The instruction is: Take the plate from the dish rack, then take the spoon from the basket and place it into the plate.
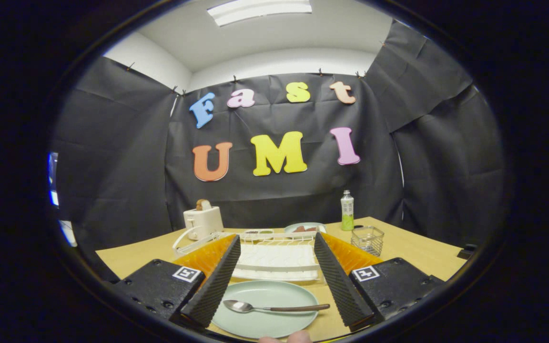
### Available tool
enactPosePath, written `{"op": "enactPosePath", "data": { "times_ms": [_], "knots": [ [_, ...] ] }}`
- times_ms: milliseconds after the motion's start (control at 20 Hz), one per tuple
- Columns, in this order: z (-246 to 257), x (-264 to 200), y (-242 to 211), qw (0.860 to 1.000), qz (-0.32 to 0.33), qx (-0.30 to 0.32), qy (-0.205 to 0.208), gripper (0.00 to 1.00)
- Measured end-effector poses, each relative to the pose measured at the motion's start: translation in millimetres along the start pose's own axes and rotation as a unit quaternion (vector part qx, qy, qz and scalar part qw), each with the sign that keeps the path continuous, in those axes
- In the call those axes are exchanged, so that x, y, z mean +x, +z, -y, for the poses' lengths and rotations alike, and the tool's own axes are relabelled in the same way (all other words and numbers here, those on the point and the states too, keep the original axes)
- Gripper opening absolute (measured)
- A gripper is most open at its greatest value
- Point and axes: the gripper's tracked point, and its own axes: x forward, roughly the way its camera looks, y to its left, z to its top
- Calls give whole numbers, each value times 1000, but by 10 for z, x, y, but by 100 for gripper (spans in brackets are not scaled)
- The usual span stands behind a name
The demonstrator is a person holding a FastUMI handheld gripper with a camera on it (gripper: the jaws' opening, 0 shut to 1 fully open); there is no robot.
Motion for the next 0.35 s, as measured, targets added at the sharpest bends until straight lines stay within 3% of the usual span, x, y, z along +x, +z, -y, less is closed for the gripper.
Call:
{"op": "enactPosePath", "data": {
  "times_ms": [350],
  "knots": [
    [-22, -1, -25, 1000, -2, -5, 1, 99]
  ]
}}
